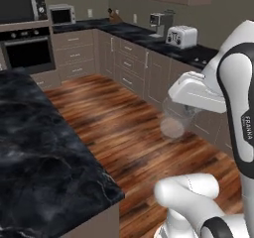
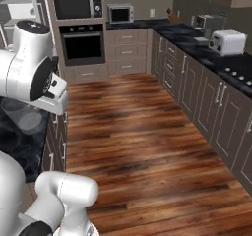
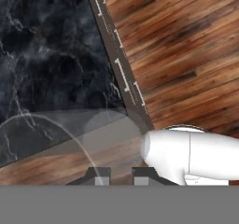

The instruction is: There is a bowl on the dining counter. Grab a lemon wedge from the fridge and place it in the bowl. Then get the liquor bottle and glass cup from the cabinet and place them next to the bowl.

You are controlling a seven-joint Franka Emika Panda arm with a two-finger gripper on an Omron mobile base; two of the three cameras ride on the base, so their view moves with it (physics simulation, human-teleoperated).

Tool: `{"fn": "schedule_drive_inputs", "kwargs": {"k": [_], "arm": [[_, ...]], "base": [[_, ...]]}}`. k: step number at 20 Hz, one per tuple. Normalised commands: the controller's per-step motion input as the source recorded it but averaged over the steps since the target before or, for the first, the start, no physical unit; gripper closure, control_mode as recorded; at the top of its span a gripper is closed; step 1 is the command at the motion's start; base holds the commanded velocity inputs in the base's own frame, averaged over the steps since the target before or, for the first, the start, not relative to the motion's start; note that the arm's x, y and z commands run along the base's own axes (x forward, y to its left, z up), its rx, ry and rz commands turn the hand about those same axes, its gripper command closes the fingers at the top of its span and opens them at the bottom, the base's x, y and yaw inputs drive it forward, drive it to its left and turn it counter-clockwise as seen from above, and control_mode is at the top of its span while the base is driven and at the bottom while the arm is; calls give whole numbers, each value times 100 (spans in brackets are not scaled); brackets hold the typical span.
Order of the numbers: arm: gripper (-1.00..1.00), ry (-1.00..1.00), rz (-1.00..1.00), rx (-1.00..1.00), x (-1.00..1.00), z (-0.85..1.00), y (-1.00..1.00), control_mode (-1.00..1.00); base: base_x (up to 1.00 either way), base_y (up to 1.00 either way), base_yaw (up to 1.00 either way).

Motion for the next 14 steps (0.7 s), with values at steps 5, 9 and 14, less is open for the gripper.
{"fn": "schedule_drive_inputs", "kwargs": {"k": [5,9,14], "arm": [[100,0,0,0,0,0,0,100],[100,0,0,0,0,0,0,100],[100,0,0,0,0,0,0,100]], "base": [[-64,98,56],[-86,63,52],[-100,-9,27]]}}
